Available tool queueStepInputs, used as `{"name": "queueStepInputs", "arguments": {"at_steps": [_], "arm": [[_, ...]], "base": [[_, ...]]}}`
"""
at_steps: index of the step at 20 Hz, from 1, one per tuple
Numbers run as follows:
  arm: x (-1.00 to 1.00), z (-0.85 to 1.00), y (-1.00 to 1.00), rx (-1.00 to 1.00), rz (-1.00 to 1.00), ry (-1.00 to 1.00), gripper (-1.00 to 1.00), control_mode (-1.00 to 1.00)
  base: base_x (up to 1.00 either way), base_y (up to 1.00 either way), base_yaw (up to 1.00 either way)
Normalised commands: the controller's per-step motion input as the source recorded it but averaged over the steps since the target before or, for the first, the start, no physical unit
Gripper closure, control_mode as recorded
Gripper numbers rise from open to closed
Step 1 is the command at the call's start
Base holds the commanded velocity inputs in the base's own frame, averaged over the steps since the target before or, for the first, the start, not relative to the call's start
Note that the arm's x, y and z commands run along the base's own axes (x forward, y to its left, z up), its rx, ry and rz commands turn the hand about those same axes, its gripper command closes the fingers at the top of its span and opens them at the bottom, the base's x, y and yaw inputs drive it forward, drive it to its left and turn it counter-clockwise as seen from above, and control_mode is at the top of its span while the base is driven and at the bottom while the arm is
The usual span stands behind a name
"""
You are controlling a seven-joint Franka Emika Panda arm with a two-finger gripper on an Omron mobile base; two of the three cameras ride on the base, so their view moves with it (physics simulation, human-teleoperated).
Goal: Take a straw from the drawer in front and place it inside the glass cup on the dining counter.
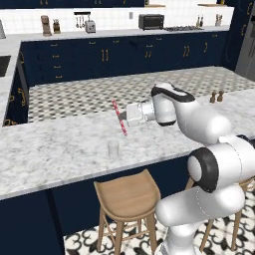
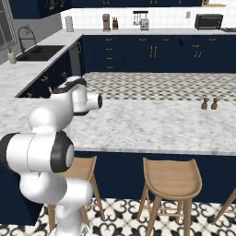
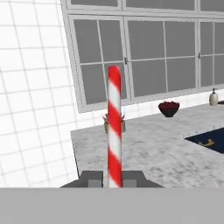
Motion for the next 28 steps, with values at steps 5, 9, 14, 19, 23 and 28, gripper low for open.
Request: {"name": "queueStepInputs", "arguments": {"at_steps": [5, 9, 14, 19, 23, 28], "arm": [[0.18, -0.02, 0.03, 0.3, 0.16, 0.0, 1.0, -1.0], [0.06, 0.0, 0.07, 0.14, 0.07, 0.0, 1.0, -1.0], [0.0, -0.09, 0.02, 0.01, 0.02, 0.0, 1.0, -1.0], [0.09, -0.37, 0.0, 0.0, 0.04, 0.01, 1.0, -1.0], [0.26, -0.35, 0.06, 0.0, 0.07, 0.0, 1.0, -1.0], [0.28, -0.37, 0.06, 0.0, 0.07, 0.0, 1.0, -1.0]], "base": [[0.0, 0.0, 0.0], [0.0, 0.0, 0.0], [0.0, 0.0, 0.0], [0.0, 0.0, 0.0], [0.0, 0.0, 0.0], [0.0, 0.0, 0.0]]}}
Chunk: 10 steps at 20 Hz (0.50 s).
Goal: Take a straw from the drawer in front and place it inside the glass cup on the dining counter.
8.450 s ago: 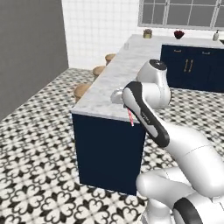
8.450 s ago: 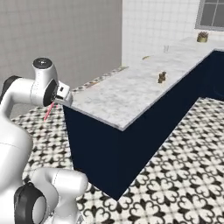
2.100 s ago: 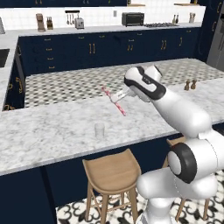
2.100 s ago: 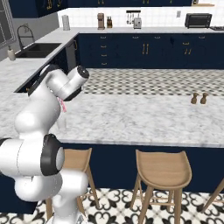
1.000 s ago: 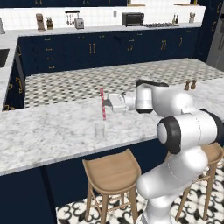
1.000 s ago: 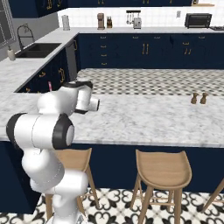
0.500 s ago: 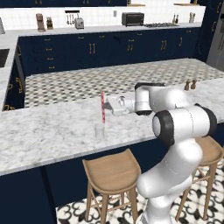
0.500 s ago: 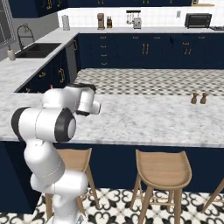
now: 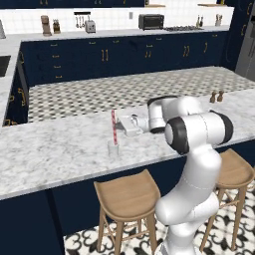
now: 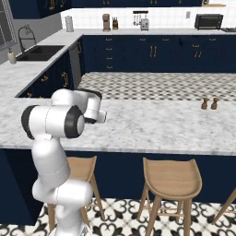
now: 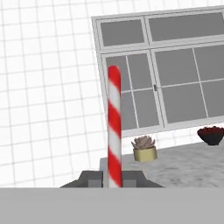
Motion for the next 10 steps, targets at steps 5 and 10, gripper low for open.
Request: {"name": "queueStepInputs", "arguments": {"at_steps": [5, 10], "arm": [[0.27, -0.24, 0.0, 0.0, 0.07, -0.02, 1.0, -1.0], [0.31, -0.03, 0.04, 0.0, 0.08, -0.07, 1.0, -1.0]], "base": [[0.0, 0.0, 0.0], [0.0, 0.0, 0.0]]}}
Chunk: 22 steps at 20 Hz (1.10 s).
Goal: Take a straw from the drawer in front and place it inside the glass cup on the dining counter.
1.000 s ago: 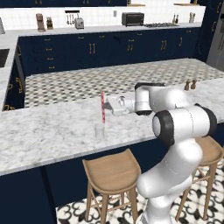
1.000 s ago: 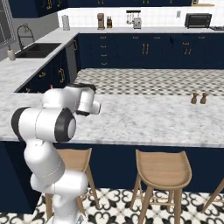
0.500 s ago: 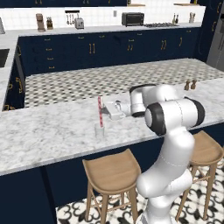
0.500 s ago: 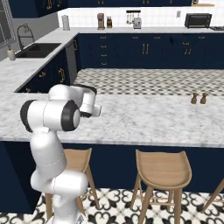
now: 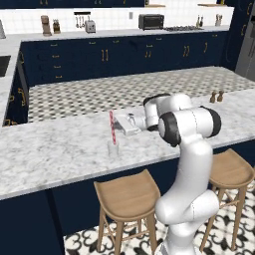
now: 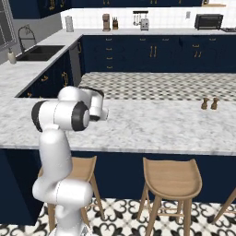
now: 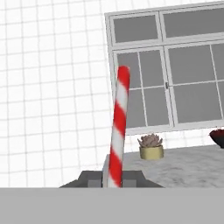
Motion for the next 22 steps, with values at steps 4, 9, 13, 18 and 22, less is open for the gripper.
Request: {"name": "queueStepInputs", "arguments": {"at_steps": [4, 9, 13, 18, 22], "arm": [[0.31, -0.02, 0.05, 0.0, 0.08, -0.1, 1.0, -1.0], [0.08, -0.08, 0.08, 0.0, 0.08, -0.13, 1.0, -1.0], [-0.14, -0.01, 0.09, 0.0, 0.08, -0.14, 1.0, -1.0], [-0.08, 0.0, 0.0, 0.0, 0.06, -0.2, 1.0, -1.0], [-0.16, 0.0, 0.0, 0.0, 0.04, -0.2, 1.0, -1.0]], "base": [[0.0, 0.0, 0.0], [0.0, 0.0, 0.0], [0.0, 0.0, 0.0], [0.0, 0.0, 0.0], [0.0, 0.0, 0.0]]}}
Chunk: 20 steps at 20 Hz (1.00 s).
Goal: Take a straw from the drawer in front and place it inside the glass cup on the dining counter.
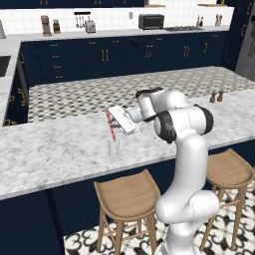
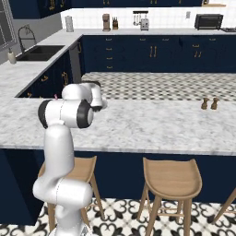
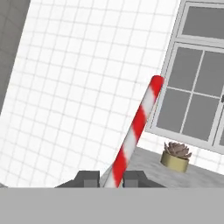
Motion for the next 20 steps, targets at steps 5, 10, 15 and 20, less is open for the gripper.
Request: {"name": "queueStepInputs", "arguments": {"at_steps": [5, 10, 15, 20], "arm": [[-0.35, 0.01, 0.01, 0.0, 0.03, -0.16, 1.0, -1.0], [-0.19, 0.02, 0.0, 0.02, 0.02, -0.11, 1.0, -1.0], [-0.1, 0.03, 0.0, 0.05, 0.0, -0.02, 1.0, -1.0], [-0.13, 0.09, 0.0, 0.09, 0.0, 0.01, 1.0, -1.0]], "base": [[0.0, 0.0, 0.0], [0.0, 0.0, 0.0], [0.0, 0.0, 0.0], [0.0, 0.0, 0.0]]}}
